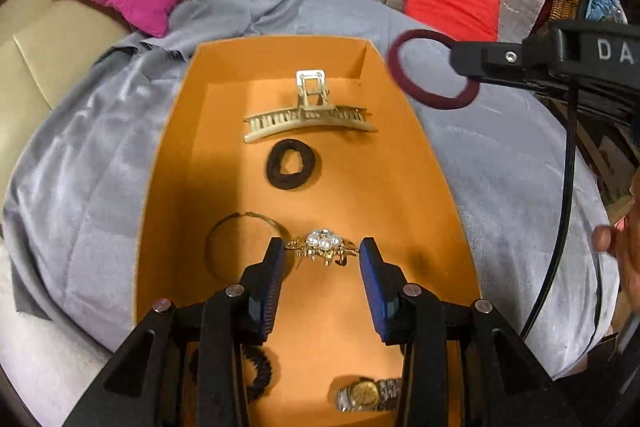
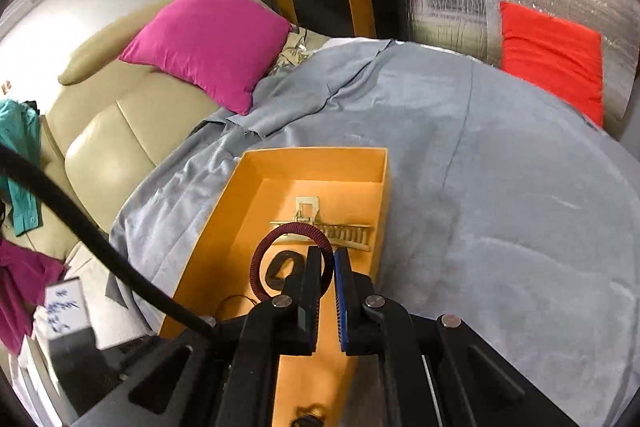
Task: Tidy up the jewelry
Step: 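Lower the brooch and red ring into the orange tray and open both tools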
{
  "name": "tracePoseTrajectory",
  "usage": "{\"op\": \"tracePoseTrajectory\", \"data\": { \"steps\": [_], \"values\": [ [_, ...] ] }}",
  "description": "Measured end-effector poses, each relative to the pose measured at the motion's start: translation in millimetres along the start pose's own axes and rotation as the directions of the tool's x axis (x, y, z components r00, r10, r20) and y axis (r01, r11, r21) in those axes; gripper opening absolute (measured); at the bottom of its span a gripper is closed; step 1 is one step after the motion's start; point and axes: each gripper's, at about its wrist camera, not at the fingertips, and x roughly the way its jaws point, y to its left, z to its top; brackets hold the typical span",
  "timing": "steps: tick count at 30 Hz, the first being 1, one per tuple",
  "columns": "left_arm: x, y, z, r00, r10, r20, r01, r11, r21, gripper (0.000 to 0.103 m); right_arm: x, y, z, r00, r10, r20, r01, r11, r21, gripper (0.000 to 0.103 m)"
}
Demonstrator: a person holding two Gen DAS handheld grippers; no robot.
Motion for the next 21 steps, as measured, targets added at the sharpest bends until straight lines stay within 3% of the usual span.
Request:
{"op": "tracePoseTrajectory", "data": {
  "steps": [5, 13, 17, 21],
  "values": [
    [26.9, -2.4, 7.6, 0.997, 0.049, -0.056, -0.049, 0.999, 0.002, 0.04, 5.2, -11.4, -6.7, 1.0, -0.017, -0.001, 0.017, 0.999, 0.05, 0.007],
    [38.1, 8.3, 22.0, 0.996, 0.069, -0.053, -0.071, 0.997, -0.043, 0.04, -11.0, -35.3, -16.5, 0.999, -0.037, 0.001, 0.036, 0.996, 0.081, 0.007],
    [21.9, 25.5, 28.8, 1.0, -0.012, -0.014, 0.01, 0.995, -0.104, 0.04, -25.0, -28.3, -32.2, 1.0, 0.01, -0.026, -0.01, 1.0, 0.014, 0.007],
    [11.5, 40.9, 35.7, 0.999, -0.018, 0.038, 0.022, 0.993, -0.119, 0.039, -24.6, -2.8, -51.1, 0.995, 0.066, -0.075, -0.071, 0.995, -0.071, 0.007]
  ]
}}
